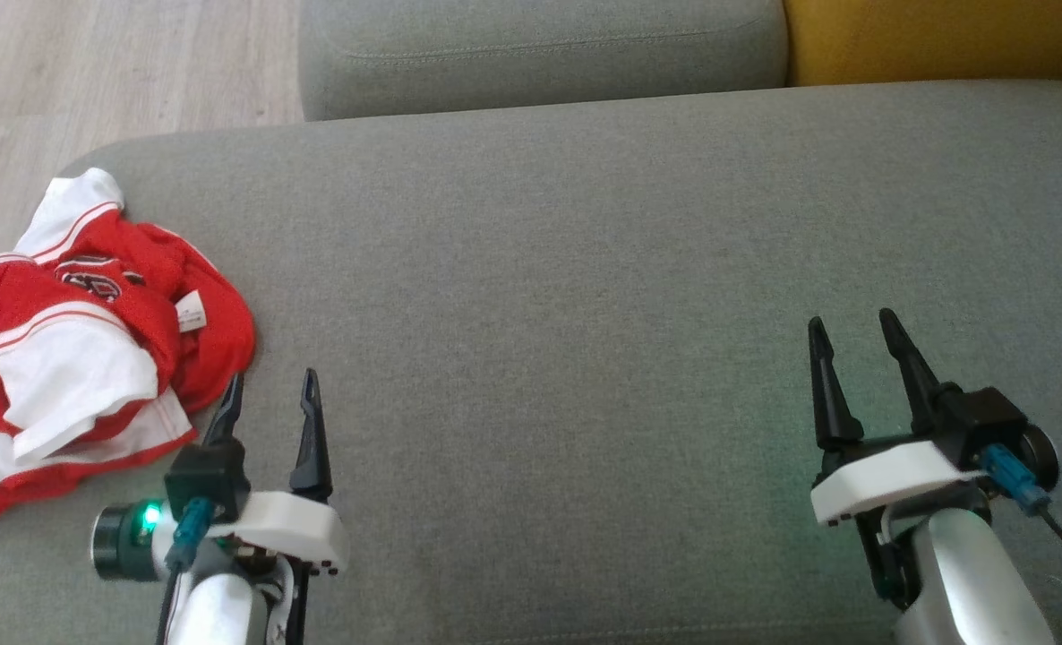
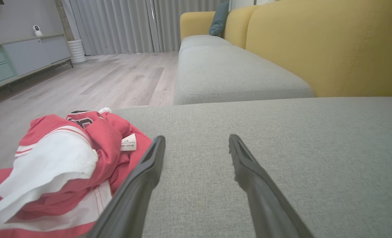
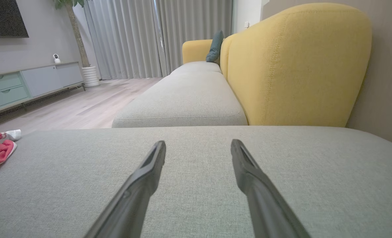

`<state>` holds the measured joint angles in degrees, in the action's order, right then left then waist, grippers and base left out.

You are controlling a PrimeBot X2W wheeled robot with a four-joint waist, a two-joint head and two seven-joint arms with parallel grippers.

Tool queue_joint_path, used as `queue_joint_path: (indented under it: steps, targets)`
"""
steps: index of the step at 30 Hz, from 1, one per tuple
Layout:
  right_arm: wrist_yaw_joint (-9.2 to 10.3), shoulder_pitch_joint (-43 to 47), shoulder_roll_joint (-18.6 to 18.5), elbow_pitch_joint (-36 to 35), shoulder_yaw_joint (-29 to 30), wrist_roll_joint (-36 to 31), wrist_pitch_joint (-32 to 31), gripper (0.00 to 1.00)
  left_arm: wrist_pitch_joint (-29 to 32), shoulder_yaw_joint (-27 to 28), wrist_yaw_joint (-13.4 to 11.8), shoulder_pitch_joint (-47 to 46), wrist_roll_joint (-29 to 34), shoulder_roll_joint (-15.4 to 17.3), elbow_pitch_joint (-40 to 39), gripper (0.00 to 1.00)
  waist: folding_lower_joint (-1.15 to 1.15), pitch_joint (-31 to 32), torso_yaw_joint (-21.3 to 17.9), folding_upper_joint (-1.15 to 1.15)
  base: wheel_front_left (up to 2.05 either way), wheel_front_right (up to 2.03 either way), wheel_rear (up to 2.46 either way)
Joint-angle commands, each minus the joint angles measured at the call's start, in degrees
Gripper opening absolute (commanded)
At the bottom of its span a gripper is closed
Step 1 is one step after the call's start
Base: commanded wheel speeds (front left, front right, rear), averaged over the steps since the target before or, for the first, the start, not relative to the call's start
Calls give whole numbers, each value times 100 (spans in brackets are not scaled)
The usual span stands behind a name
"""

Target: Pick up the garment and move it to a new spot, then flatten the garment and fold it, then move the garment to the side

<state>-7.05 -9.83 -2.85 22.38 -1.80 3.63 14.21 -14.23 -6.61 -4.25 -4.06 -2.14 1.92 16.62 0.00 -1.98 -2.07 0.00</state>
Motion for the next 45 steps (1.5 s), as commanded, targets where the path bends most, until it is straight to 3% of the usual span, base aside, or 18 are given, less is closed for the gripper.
queue_joint_path:
  steps: [1, 17, 22, 33, 45]
  targets:
    - [-44, -299, -4, -159, -146, -106, 79, 100, -77, 155, -45, -334, 110, 103, -214, 100, 0, 1, -3, 0, 0, 0, 0]
    - [-44, -309, -3, -62, -70, -65, 79, 100, -77, 284, -95, -336, -45, 99, -106, 100, 0, -44, 15, 0, 0, 0, 0]
    - [-44, -311, -3, -92, -168, -81, 79, 100, -77, 286, -82, -354, -101, 98, -81, 100, 0, -67, 183, 0, 0, 0, 0]
    - [-44, -307, -3, -124, -379, 10, 79, 100, -77, 133, -89, -326, -280, 97, -90, 100, 0, -143, 1057, 0, 0, 0, 0]
    - [-44, -280, -3, -72, -632, 60, 79, 100, -77, 245, -108, -248, -322, 96, -108, 100, 0, -183, 2356, 0, 0, 0, 0]
